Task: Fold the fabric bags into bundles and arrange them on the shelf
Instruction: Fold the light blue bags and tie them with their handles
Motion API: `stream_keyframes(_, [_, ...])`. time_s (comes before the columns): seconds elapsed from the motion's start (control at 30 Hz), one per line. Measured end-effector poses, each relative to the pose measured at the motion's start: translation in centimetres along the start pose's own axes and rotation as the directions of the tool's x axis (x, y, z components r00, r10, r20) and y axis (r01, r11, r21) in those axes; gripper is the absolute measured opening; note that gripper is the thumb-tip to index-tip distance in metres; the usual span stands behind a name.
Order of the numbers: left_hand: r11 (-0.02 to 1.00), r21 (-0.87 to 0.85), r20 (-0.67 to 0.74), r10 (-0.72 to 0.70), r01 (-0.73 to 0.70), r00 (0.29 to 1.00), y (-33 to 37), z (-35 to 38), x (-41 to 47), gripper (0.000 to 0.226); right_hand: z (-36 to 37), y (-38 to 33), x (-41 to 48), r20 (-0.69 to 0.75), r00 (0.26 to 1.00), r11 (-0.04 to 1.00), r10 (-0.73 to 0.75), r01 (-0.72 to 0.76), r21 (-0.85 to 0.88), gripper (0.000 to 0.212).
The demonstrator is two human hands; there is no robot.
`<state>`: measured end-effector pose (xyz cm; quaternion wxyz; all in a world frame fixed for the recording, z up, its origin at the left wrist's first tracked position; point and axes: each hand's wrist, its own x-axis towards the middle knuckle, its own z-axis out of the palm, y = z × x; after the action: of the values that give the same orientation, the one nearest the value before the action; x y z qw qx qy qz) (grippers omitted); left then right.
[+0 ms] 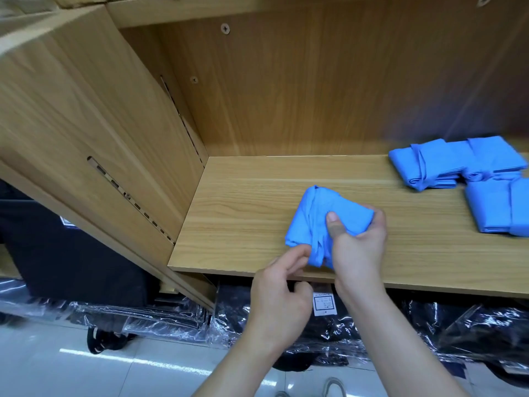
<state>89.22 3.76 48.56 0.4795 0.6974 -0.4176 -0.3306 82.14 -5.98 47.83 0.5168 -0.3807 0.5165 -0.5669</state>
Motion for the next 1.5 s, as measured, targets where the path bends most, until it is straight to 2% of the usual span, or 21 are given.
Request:
stream_keyframes(0.07, [0.997,0.071,0.042,-0.005,0.002,0.999,0.5,-0.2,0.3,0.044,-0.5,0.2,-0.4,0.079,0.981,0.957,-0.179,0.192,-0.216,0.036])
stream_keyframes(0.1, [0.999,0.023,0.064,-0.031,0.03,0.997,1.0,-0.4,0.5,0.04,-0.7,0.1,-0.5,0.125,0.961,0.927,-0.248,0.272,-0.259,0.038])
stream_keyframes(0.2, [0.942,-0.296,0.128,-0.127,0.16,0.984,2.3,-1.1,1.4,0.038,-0.7,-0.4,-0.5,0.246,0.871,0.821,-0.424,0.485,-0.302,0.039])
stream_keyframes(0.23, [0.917,-0.352,0.13,-0.153,0.19,0.98,2.7,-1.3,1.6,0.035,-0.8,-0.5,-0.4,0.278,0.845,0.788,-0.458,0.53,-0.313,0.04])
stream_keyframes(0.3, [0.907,-0.355,0.147,-0.187,0.228,0.971,3.4,-1.7,1.9,0.029,-0.8,-0.6,-0.4,0.333,0.799,0.73,-0.501,0.597,-0.332,0.039])
stream_keyframes(0.4, [0.928,-0.268,0.201,-0.207,0.257,0.958,3.4,-2.3,2.8,0.022,-1.1,-0.5,-0.7,0.418,0.712,0.625,-0.564,0.699,-0.348,0.04])
stream_keyframes(0.5, [0.91,-0.299,0.157,-0.249,0.287,0.956,3.4,-3.4,4.2,0.008,-1.4,-0.3,-1.1,0.492,0.645,0.529,-0.584,0.763,-0.372,0.039])
stream_keyframes(0.6, [0.851,-0.403,0.172,-0.293,0.338,0.941,3.0,-3.7,5.2,0.005,-1.8,-0.1,-1.2,0.544,0.62,0.472,-0.565,0.784,-0.403,0.035])
stream_keyframes(0.67, [0.844,-0.41,0.146,-0.314,0.346,0.938,2.7,-3.3,5.5,0.015,-2.0,-0.2,-1.5,0.593,0.613,0.415,-0.522,0.79,-0.451,0.037])
stream_keyframes(0.77, [0.901,-0.344,0.054,-0.261,0.263,0.964,3.0,-2.5,5.6,0.033,-1.7,-0.4,-2.4,0.629,0.64,0.334,-0.441,0.768,-0.547,0.046])
stream_keyframes(0.83, [0.962,-0.233,0.01,-0.143,0.141,0.99,3.4,-2.2,5.5,0.04,-1.4,-0.9,-2.7,0.625,0.663,0.326,-0.412,0.748,-0.578,0.039])
stream_keyframes(0.9, [0.996,-0.083,0.027,-0.014,0.017,1.0,3.5,-2.1,5.2,0.036,-1.5,-1.3,-2.3,0.625,0.706,0.407,-0.334,0.706,-0.58,0.032])
stream_keyframes(0.93, [1.0,-0.008,0.063,0.028,-0.027,0.998,3.4,-2.2,5.1,0.033,-1.7,-1.4,-2.0,0.627,0.738,0.515,-0.25,0.65,-0.559,0.034])
stream_keyframes(1.0, [0.99,0.094,0.174,0.087,-0.105,0.981,2.8,-2.4,4.9,0.029,-2.3,-0.9,-1.5,0.6,0.798,0.779,-0.062,0.415,-0.47,0.03])
stream_keyframes(1.07, [0.976,0.125,0.218,0.146,-0.176,0.965,2.2,-2.4,4.2,0.019,-2.4,-0.8,-0.9,0.487,0.873,0.93,0.016,0.165,-0.328,0.036])
stream_keyframes(1.1, [0.955,0.176,0.183,0.206,-0.238,0.961,1.9,-2.3,3.8,0.02,-2.2,-0.9,-0.7,0.41,0.91,0.971,0.051,0.05,-0.232,0.042])
stream_keyframes(1.17, [0.83,0.389,0.106,0.39,-0.399,0.915,1.3,-1.8,2.9,0.021,-1.7,-1.5,-0.2,0.291,0.944,0.987,0.153,-0.158,-0.007,0.038])
stream_keyframes(1.23, [0.703,0.532,0.087,0.509,-0.472,0.856,0.8,-0.9,1.9,0.022,-1.2,-2.1,0.0,0.232,0.941,0.948,0.245,-0.282,0.145,0.03])
stream_keyframes(1.27, [0.693,0.534,0.074,0.533,-0.485,0.843,0.7,-0.5,1.5,0.023,-1.1,-2.3,-0.1,0.218,0.936,0.929,0.276,-0.318,0.189,0.027])
stream_keyframes(1.4, [0.753,0.368,0.082,0.558,-0.546,0.826,0.2,-0.3,0.6,0.029,-1.3,-2.4,-0.4,0.193,0.9,0.858,0.39,-0.432,0.279,0.022])
stream_keyframes(1.5, [0.618,0.431,0.184,0.653,-0.657,0.735,0.9,-1.8,0.7,0.042,-1.5,-3.2,0.0,0.267,0.859,0.835,0.438,-0.498,0.234,0.021])
